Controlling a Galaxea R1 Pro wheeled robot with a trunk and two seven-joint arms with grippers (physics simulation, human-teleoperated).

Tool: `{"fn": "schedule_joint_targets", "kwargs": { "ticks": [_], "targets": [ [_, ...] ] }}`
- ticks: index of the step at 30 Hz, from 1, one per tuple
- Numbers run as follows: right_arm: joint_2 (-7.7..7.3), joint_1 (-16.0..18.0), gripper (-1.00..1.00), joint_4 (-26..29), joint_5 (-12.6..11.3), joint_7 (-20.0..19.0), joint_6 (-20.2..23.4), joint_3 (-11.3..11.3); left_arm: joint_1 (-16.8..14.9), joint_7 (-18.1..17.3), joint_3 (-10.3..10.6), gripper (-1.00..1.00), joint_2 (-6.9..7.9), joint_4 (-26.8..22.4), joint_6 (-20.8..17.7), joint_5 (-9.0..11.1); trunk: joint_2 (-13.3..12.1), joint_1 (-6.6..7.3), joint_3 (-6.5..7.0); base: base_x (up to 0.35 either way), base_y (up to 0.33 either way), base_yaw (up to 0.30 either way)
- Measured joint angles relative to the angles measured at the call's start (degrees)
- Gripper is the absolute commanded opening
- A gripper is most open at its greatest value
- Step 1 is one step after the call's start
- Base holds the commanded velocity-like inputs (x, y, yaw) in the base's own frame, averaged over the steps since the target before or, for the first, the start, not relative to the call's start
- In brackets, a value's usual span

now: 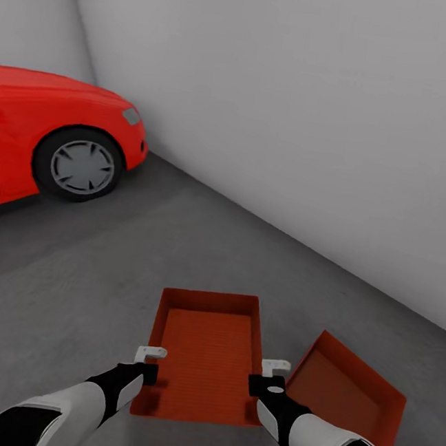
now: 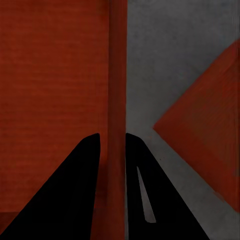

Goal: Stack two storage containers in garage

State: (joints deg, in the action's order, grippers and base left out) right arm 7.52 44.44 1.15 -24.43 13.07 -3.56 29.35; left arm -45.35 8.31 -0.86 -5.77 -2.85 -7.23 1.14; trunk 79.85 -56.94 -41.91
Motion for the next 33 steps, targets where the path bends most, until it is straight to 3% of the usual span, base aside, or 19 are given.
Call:
{"fn": "schedule_joint_targets", "kwargs": {
  "ticks": [15, 33],
  "targets": [
    [0.02, 0.0, -1.00, 0.0, 0.0, 0.0, 0.0, 0.0, 0.0, -0.1, -0.1, -1.00, 0.03, 0.0, 0.0, -0.1, 0.0, 0.00, 0.00, 0.311, 0.000, -0.242],
    [0.02, 0.0, -1.00, 0.0, 0.0, 0.0, 0.0, 0.0, 0.0, -0.1, 0.0, -1.00, 0.04, 0.0, 0.0, 0.0, 0.0, -0.03, 0.00, 0.017, 0.000, -0.244]
  ]
}}
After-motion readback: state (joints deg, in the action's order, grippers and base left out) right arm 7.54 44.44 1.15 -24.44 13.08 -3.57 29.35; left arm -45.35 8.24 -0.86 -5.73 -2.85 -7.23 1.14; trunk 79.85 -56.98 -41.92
